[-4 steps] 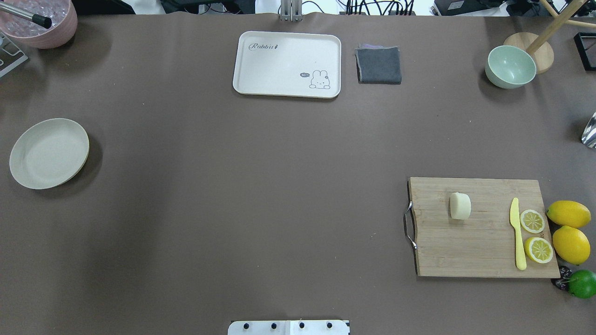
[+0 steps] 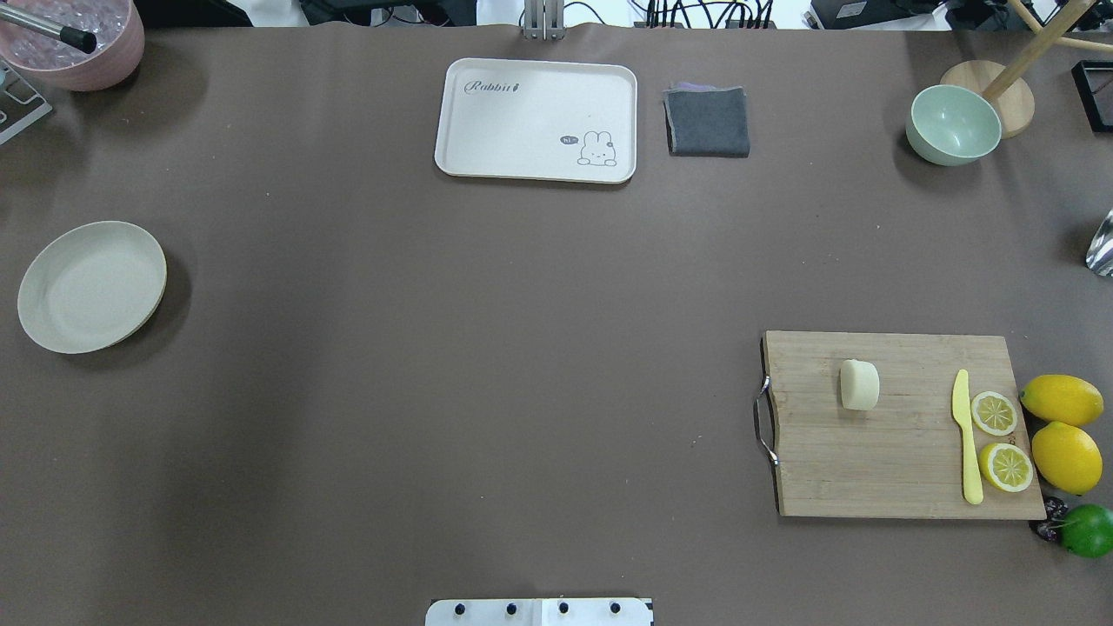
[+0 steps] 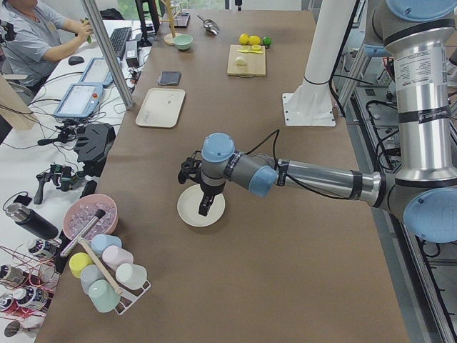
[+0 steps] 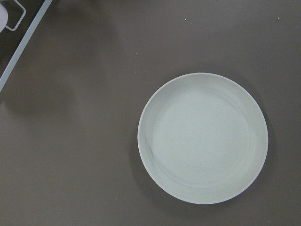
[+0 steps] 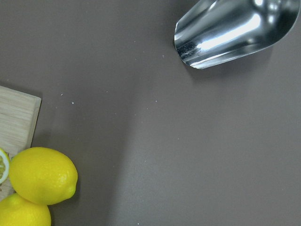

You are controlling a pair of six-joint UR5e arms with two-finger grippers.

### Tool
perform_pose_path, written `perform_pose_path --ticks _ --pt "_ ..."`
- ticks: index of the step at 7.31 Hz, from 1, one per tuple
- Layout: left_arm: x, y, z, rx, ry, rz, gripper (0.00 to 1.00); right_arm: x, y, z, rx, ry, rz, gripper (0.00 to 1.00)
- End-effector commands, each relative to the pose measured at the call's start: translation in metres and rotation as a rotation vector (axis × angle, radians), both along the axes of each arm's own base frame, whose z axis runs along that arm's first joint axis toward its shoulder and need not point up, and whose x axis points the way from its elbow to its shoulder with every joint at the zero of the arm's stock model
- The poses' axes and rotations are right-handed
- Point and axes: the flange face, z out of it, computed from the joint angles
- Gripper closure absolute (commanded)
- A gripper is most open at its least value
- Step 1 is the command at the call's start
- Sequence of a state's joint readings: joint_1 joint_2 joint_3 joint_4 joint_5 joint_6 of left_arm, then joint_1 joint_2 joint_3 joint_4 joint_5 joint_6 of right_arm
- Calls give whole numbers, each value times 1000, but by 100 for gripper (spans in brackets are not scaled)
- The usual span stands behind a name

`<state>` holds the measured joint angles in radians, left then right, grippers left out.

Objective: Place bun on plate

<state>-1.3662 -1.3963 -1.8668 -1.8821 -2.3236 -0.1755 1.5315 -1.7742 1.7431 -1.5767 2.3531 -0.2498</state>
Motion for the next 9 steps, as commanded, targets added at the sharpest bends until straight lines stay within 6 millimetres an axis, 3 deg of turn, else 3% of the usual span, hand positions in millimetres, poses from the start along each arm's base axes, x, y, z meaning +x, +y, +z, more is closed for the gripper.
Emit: perform_pose_path --ticks 1,9 --pt "-1 1 4 -9 -12 -11 3 -1 0 2 24 -1 -3 0" --pt "1 0 1 -59 7 -46 3 -4 0 2 22 -5 -7 0"
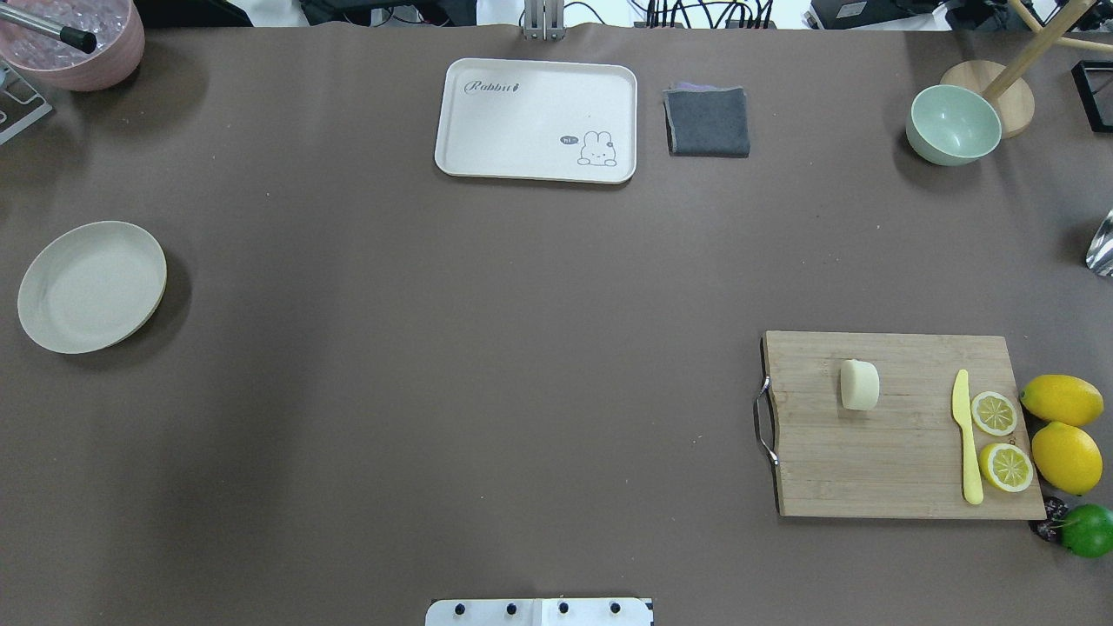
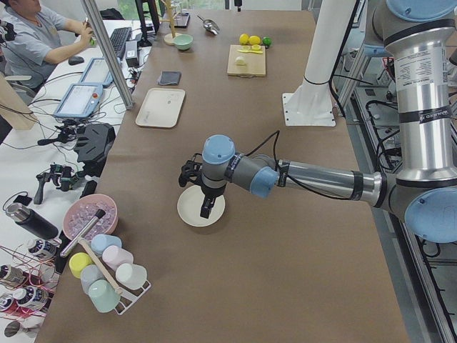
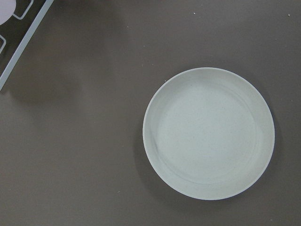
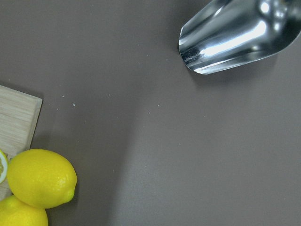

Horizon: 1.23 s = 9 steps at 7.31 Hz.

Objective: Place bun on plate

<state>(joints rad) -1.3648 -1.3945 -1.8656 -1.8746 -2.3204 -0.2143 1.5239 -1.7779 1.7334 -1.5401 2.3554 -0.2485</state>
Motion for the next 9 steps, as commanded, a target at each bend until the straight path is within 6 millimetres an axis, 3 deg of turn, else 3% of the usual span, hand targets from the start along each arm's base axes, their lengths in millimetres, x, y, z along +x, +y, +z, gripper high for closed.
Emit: perform_pose_path --ticks 1,2,4,5,7,9 --pt "1 0 -1 -22 7 -20 3 -1 0 0 0 -2 -2 0" --pt "1 0 0 -7 6 -10 3 -2 0 0 0 -2 -4 0" --pt "2 8 24 -20 -10 26 3 -4 0 0 -1 -4 -9 0" --pt "4 0 28 -30 -23 23 3 -5 0 0 -6 -5 -7 0" --pt "34 -28 40 -48 -26 67 2 -8 -2 -3 -5 -5 -7 0" --pt "62 -45 51 -98 -6 42 2 -41 -13 -16 -3 -14 48 0"
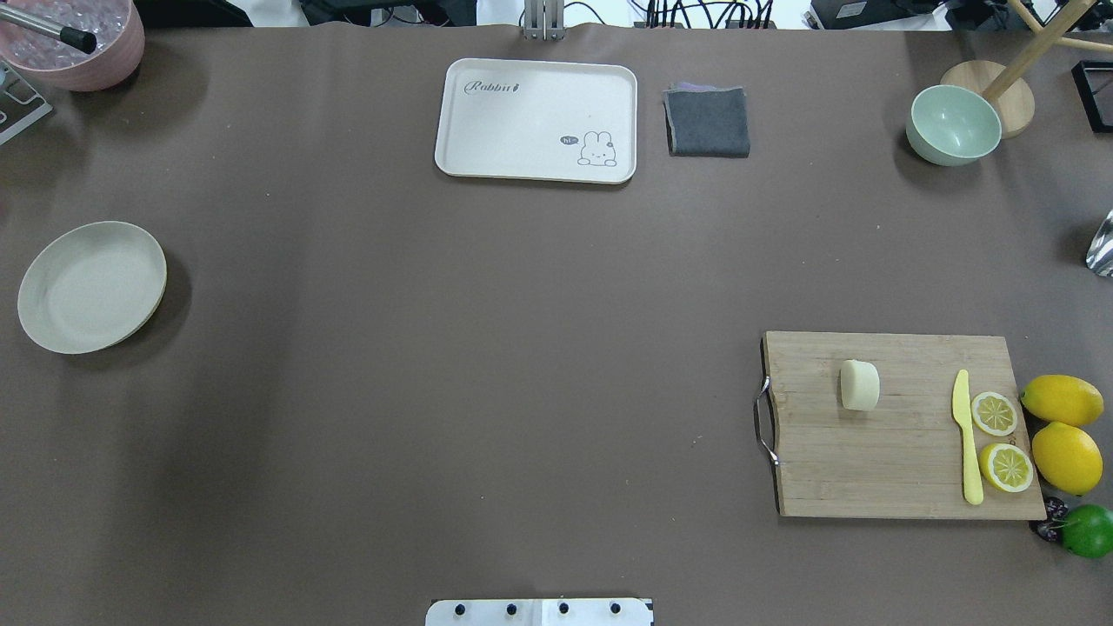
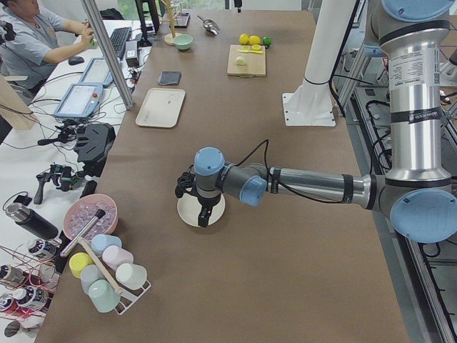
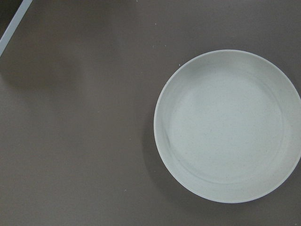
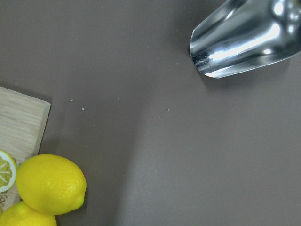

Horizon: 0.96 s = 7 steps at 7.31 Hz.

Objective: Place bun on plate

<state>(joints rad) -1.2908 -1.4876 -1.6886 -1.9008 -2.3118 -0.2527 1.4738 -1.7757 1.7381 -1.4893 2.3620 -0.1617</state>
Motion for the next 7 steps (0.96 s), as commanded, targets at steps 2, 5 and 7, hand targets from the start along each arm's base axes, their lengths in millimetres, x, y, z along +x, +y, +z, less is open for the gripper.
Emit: perform_pose_path --ticks 2,5,7 --pt "44 -28 17 -54 17 -7 3 -34 -7 -12 -5 -22 54 0" --pt "68 -51 52 -66 38 -33 3 -43 -6 -13 15 -33 27 0" --pt "77 -47 61 -76 37 -24 3 -46 -6 -13 14 -33 22 0"
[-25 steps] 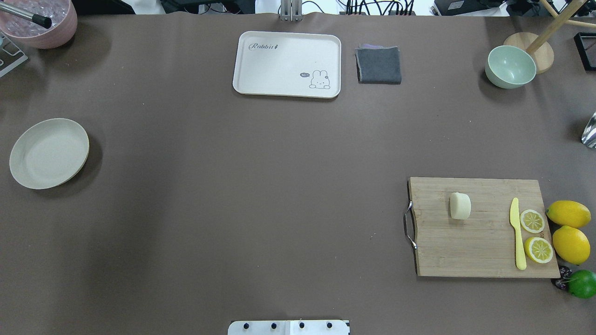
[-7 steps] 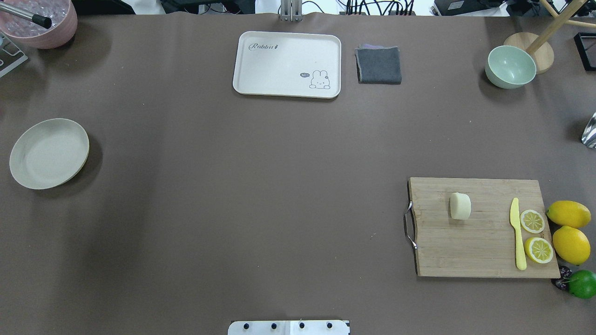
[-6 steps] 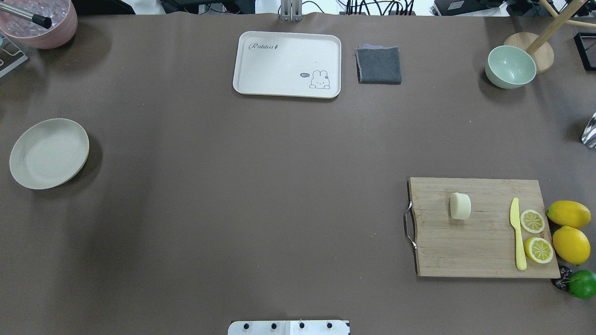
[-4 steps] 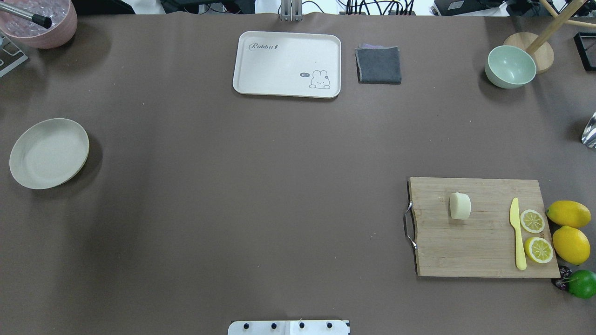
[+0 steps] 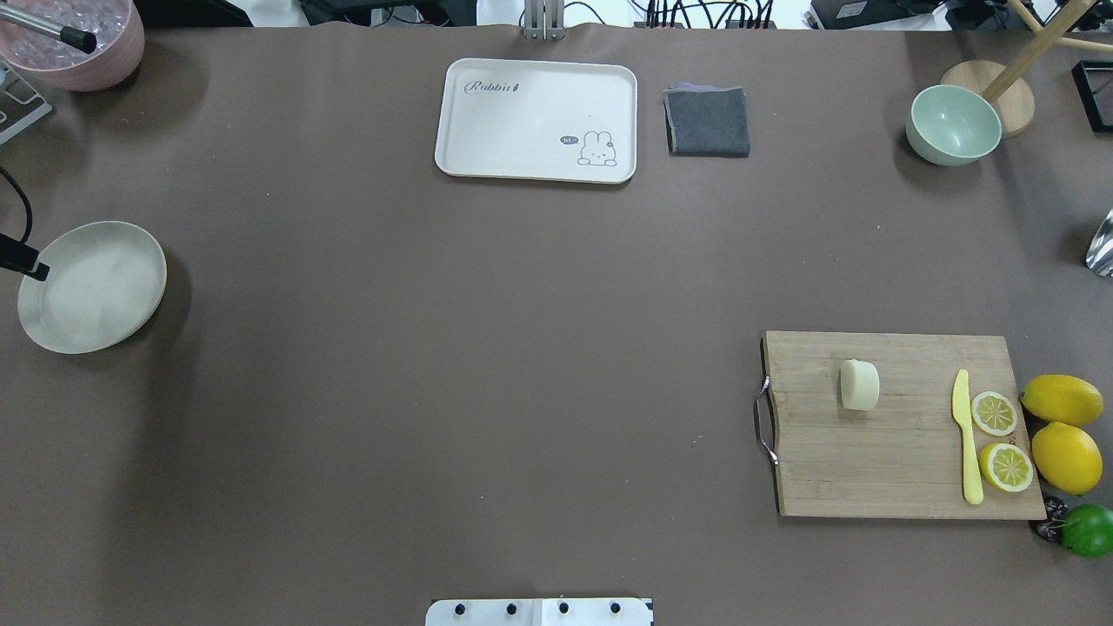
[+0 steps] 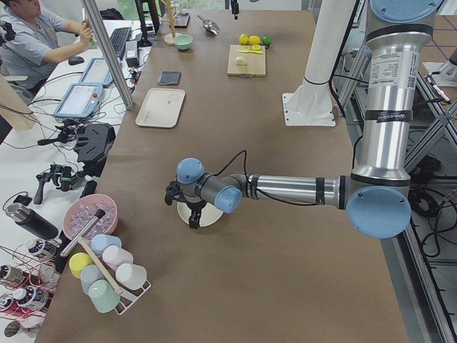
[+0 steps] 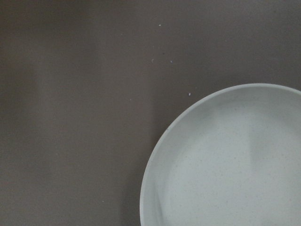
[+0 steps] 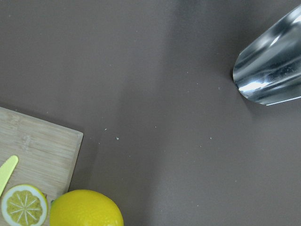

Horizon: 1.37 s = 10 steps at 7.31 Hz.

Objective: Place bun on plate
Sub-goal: 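Reach the left gripper down to the rim of the white plate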

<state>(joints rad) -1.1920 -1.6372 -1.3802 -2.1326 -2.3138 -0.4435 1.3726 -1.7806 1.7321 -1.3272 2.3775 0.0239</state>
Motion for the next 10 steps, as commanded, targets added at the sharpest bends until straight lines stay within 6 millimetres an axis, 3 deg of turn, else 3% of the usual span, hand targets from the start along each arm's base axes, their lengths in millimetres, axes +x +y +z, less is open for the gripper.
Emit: perform_pose_path --ticks 1,2,4,8,9,10 --pt "19 5 7 -15 5 13 3 -2 1 1 -1 0 -4 0" --pt "31 6 6 -23 5 26 3 -1 2 2 -4 1 -4 0" --pt "32 4 0 15 18 34 3 -1 2 3 -4 2 -4 0" --pt "28 7 29 -18 -22 18 3 -1 3 2 -8 1 0 0" --pt "27 7 31 -20 -32 10 12 -1 3 2 -8 1 0 0" --pt "28 6 29 -28 -33 6 58 -1 2 1 -6 0 1 0"
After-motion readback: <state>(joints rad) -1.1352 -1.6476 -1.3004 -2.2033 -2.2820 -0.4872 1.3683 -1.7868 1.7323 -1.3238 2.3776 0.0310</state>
